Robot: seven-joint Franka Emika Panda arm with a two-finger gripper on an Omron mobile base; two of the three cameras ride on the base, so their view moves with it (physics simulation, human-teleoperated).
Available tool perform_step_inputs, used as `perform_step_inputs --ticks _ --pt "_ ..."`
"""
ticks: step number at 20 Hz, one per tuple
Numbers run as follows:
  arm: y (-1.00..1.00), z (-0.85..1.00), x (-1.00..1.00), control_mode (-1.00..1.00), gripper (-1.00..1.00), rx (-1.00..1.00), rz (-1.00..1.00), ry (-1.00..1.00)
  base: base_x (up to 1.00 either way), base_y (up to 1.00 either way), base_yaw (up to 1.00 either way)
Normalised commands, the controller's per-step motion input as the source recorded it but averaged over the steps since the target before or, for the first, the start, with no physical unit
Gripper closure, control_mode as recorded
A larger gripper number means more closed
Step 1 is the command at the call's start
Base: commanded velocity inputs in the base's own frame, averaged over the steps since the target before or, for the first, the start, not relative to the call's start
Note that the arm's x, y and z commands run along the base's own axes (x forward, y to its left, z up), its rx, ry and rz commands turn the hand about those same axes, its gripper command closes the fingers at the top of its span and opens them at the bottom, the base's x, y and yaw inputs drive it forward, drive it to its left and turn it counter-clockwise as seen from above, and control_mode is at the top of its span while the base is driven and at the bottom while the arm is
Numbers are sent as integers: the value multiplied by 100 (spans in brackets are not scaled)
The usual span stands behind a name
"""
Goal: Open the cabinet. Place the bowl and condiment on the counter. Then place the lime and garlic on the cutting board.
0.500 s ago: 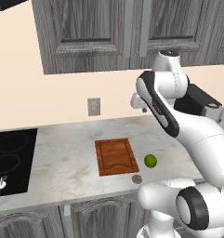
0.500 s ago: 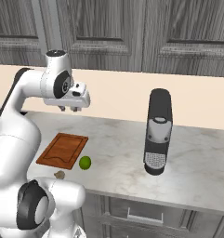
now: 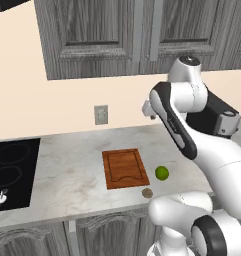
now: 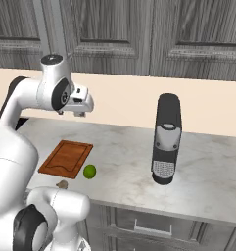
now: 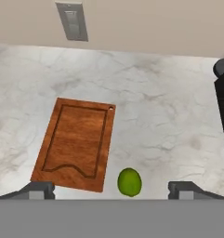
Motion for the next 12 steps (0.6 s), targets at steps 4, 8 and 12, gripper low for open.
perform_step_inputs --ticks 4,8,12 --pt "1 6 -16 -100 -100 0 0 -24 0 0 0" --pt "5 21 -13 -100 -100 0 0 -21 0 0 0" --pt "20 37 -10 -100 -100 0 -2 -16 0 0 0"
